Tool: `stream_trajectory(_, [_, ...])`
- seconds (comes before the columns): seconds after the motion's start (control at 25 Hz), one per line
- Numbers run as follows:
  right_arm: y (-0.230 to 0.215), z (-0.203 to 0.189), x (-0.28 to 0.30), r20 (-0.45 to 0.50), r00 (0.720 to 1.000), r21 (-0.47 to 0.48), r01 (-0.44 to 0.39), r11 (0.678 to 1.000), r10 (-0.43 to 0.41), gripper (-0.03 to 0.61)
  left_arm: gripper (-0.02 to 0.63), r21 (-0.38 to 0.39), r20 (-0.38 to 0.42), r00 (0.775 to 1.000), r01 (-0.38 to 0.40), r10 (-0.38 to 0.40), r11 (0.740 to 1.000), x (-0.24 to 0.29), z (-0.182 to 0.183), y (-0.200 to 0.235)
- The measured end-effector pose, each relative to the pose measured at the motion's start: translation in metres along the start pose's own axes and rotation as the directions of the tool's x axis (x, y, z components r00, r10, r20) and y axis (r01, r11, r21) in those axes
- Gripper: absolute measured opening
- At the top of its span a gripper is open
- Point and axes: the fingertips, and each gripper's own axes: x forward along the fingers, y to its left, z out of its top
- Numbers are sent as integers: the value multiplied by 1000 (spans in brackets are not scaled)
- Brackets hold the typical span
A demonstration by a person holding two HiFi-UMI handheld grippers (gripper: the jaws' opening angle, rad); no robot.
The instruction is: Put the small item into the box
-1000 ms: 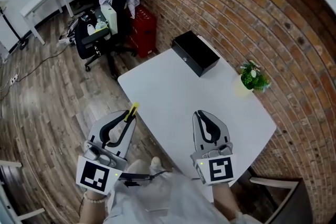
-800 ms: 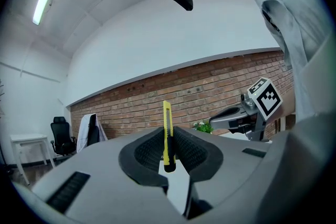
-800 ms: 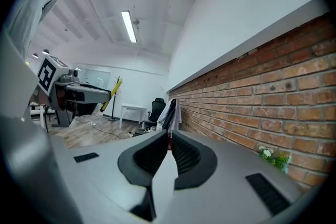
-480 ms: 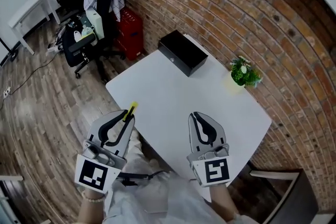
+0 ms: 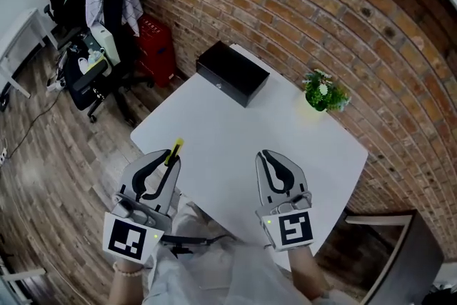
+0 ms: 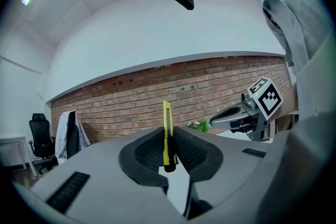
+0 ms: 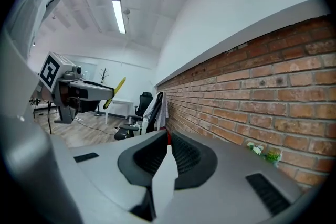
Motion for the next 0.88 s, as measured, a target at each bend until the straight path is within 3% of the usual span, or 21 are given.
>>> stream_trajectory(0.48, [-22, -35, 98, -87, 996, 32, 32, 999, -30, 54, 67, -33, -79, 995, 56, -59, 998, 68, -41, 69])
stream_trajectory(0.64, [-23, -57, 133, -156, 987, 64, 50, 997, -39, 54, 67, -42, -102, 991, 79, -83, 996, 86, -57, 92])
stream_trajectory(0.88, [-20, -86, 192, -197, 978, -44, 53, 998, -61, 54, 67, -73, -117, 986, 114, -123, 991, 112, -80, 123])
